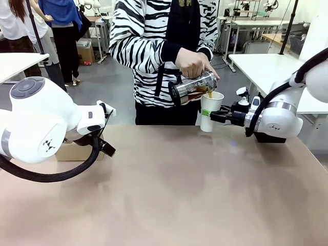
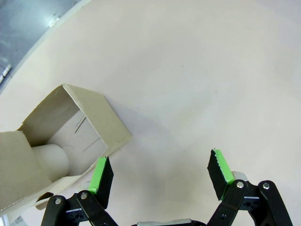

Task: Pour a drink into a cup and package it in a carrier.
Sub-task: When a person places the Paper Cup Lid on the 600 ml Paper Cup , lift the 600 ml Paper Cup.

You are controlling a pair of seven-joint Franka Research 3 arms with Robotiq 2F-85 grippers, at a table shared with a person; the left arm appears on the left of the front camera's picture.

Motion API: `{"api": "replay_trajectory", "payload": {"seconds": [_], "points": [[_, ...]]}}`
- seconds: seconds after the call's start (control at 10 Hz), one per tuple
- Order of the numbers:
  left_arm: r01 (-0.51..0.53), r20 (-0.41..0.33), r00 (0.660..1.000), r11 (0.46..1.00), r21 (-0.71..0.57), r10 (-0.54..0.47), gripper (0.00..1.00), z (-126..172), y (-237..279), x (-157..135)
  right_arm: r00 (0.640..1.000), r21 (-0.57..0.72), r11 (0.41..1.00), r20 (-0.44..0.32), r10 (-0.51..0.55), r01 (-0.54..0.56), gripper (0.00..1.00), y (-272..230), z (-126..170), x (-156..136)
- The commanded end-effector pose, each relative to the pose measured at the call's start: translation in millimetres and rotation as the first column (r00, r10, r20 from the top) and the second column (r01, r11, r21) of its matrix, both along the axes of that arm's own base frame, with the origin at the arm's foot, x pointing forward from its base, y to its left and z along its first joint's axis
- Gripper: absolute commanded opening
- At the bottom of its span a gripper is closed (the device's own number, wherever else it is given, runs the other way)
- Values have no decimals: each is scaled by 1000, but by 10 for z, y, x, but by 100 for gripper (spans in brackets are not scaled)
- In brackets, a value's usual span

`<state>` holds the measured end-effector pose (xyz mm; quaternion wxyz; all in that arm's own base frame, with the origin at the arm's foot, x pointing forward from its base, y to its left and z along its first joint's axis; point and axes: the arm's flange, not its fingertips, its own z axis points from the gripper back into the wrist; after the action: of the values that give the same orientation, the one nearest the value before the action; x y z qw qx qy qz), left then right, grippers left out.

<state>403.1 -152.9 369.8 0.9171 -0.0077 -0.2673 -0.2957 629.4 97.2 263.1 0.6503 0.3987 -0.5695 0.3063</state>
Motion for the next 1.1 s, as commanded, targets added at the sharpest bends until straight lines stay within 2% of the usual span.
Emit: {"api": "replay_trajectory", "payload": {"seconds": [0.0,1.0], "points": [[-1,0,1000,1000,-4,1,100,5,5,0,1000,12,1000,2,-7,7,80,11,15,5],[-1,0,1000,1000,-4,1,100,5,5,0,1000,12,1000,2,-7,7,80,11,15,5]]}}
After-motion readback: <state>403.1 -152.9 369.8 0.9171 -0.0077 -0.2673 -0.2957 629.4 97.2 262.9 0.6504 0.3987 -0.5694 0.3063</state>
